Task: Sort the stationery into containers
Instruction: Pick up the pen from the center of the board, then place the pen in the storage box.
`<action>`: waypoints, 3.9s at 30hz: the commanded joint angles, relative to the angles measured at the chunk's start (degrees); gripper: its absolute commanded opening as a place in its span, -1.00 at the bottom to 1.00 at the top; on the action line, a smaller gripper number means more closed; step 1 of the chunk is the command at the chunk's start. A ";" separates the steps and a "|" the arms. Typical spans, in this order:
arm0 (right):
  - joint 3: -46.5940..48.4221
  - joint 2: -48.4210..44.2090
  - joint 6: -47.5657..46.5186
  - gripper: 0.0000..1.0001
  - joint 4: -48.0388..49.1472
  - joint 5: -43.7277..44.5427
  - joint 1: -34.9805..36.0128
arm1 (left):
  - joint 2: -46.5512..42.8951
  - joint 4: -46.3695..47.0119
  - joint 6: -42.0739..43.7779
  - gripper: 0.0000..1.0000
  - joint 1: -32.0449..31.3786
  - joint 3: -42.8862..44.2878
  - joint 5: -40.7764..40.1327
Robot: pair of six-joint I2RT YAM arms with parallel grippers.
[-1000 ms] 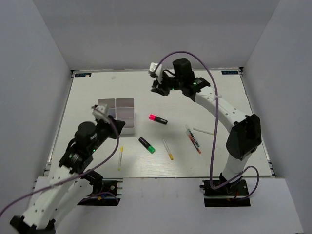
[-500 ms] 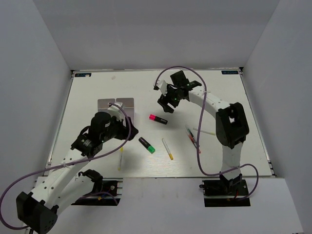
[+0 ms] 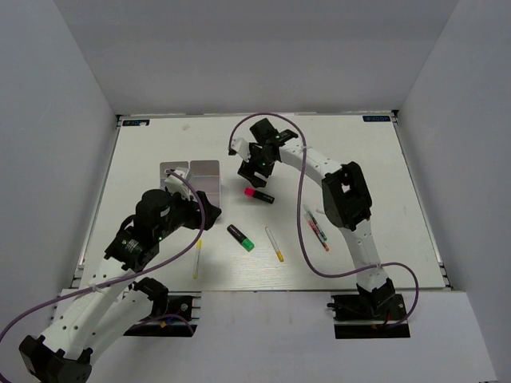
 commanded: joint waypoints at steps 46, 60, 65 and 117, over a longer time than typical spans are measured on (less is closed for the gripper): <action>-18.43 -16.93 1.15 -0.80 4.22 1.49 4.93 | -3.06 -0.54 0.62 0.62 0.23 1.47 -1.54; -5.44 -19.33 -0.86 -1.00 6.43 -22.41 6.59 | -3.06 -0.54 0.62 0.62 0.23 1.47 -2.68; 5.35 -11.67 -3.24 -1.00 5.73 -31.62 8.44 | -5.07 -0.54 0.62 0.62 0.23 1.47 -4.26; 13.64 6.00 -13.79 -0.08 12.41 -49.84 7.74 | -6.40 -0.01 0.62 0.62 0.23 0.94 -4.79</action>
